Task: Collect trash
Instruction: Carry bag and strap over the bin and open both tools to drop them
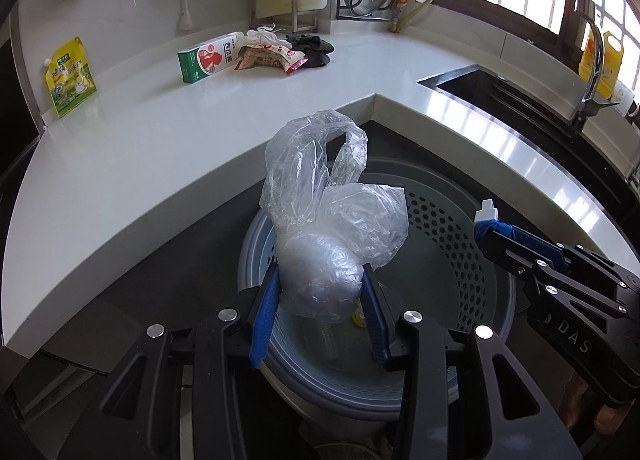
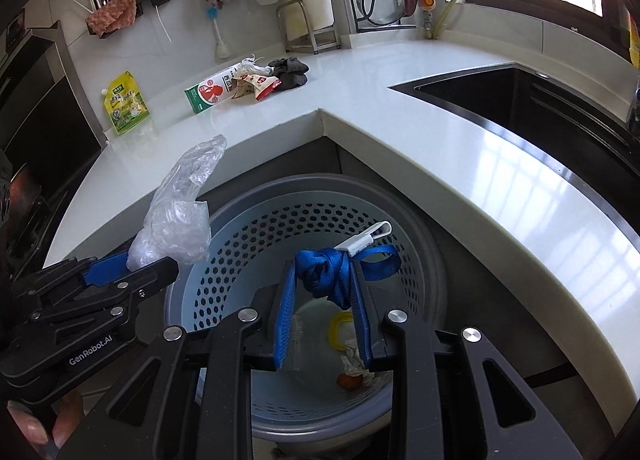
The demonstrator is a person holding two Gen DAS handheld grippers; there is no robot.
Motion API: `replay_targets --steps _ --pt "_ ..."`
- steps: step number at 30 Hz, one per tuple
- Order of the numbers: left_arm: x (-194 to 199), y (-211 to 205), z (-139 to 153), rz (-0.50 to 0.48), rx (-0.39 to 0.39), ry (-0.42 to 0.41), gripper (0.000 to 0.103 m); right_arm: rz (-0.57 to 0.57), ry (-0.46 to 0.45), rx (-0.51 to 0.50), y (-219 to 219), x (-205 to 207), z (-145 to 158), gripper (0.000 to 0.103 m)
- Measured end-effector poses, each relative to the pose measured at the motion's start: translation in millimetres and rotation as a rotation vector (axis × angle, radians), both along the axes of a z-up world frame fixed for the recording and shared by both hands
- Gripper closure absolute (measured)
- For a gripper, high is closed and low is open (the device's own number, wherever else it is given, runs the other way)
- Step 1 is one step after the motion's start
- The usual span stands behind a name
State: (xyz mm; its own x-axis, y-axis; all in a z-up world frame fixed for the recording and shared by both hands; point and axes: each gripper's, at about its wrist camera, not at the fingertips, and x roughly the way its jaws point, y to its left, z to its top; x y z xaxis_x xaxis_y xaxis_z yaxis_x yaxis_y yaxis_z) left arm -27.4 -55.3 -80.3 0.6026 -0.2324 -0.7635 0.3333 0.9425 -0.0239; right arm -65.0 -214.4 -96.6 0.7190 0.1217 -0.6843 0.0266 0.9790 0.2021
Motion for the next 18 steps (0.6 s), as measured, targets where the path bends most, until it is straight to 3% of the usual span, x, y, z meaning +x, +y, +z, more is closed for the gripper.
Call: replay_targets --steps 18 --pt "4.0 -2.6 -24.2 -0.011 0.022 0.102 0.064 0.027 0.064 0.003 2.4 3.7 -25.8 0.077"
